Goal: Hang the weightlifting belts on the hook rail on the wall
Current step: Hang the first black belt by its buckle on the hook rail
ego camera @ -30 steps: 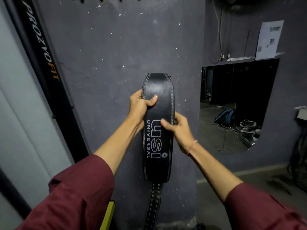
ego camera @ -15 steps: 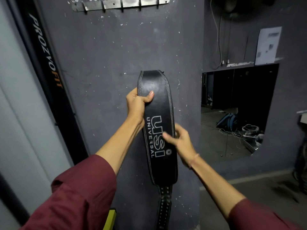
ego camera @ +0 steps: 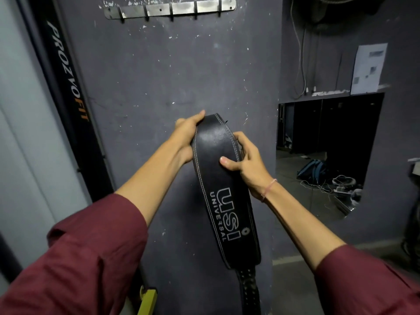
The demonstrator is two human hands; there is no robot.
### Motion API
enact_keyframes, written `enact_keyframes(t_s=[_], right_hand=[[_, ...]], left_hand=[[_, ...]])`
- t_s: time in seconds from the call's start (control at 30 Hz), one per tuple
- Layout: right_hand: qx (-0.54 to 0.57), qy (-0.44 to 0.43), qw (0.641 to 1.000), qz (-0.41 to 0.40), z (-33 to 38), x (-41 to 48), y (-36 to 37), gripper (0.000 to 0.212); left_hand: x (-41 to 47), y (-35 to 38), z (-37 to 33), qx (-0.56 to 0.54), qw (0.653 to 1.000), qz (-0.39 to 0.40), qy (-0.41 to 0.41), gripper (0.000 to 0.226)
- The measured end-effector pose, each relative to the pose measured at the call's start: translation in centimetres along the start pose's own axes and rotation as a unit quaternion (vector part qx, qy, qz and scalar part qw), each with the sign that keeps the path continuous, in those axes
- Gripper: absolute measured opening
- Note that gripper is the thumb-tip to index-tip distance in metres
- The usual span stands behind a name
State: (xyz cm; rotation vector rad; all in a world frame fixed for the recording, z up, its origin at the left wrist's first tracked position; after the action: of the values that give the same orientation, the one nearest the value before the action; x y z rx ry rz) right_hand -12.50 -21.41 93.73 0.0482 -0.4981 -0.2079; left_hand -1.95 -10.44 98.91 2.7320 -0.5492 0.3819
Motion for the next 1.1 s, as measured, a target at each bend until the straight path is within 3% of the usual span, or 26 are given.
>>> enact_keyframes(t_s=[0.1, 0.27, 0.37, 0.43, 0.6, 0.7, 0.83, 0.93, 1.03, 1.1], right_hand=[[-0.006, 0.026, 1.0, -0.01, -1.8, -1.2, -0.9, 0.035], [-0.024, 0.035, 0.998, -0.047, -2.2, -1.3, -1.4, 0.01], [-0.037, -0.006, 0.998, -0.06, 0.7, 0.9, -1.1, 0.003], [-0.046, -0.019, 0.998, -0.045, 1.6, 1.5, -0.5, 0.01], [-0.026, 0.003, 0.999, -0.035, -1.3, -0.5, 0.3, 0.017], [0.011, 0.077, 0.997, -0.002, -6.5, -3.1, -0.5, 0.027], [-0.035, 0.187, 0.98, 0.062, -12.5, -6.0, -1.2, 0.027], [-0.049, 0.154, 0.986, 0.045, -10.1, -5.0, -0.5, 0.022], [-0.008, 0.061, 0.998, 0.002, -3.2, -1.1, 0.7, 0.01], [-0.008, 0.023, 0.999, -0.021, 1.4, 1.0, 1.0, 0.023]], left_hand=[[-0.7, 0.8, 0.3, -0.03, 0.999, 0.007, 0.033, 0.018], [-2.2, 1.9, 1.7, -0.066, 0.991, 0.033, 0.111, 0.03], [-3.0, 3.0, 1.7, -0.09, 0.99, 0.064, 0.083, 0.03], [-2.7, 3.1, 1.3, -0.113, 0.991, 0.048, 0.049, 0.018], [-1.8, 2.0, -0.2, -0.033, 0.986, -0.017, 0.16, 0.01], [-2.0, 1.1, 0.2, -0.03, 0.985, -0.015, 0.17, 0.02], [-2.5, 0.4, -0.5, -0.013, 0.98, -0.025, 0.195, 0.03], [-2.1, 0.4, -1.5, 0.019, 0.972, -0.023, 0.235, 0.039], [-2.5, 1.2, -2.0, 0.056, 0.964, -0.015, 0.26, 0.02], [-2.7, 1.4, -1.4, 0.072, 0.962, -0.024, 0.261, 0.017]])
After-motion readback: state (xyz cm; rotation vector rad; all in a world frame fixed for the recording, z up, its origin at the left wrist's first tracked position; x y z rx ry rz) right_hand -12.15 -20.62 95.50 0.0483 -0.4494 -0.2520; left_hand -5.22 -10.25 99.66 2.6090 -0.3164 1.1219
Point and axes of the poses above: each hand's wrist, its own x-axis towards the middle knuckle, its own y-axis out of the palm, z = x × y, the point moved 7 cm from there along x, towards the middle knuckle, and after that the axes turned 9 degrees about y, right-handed, at the moved point
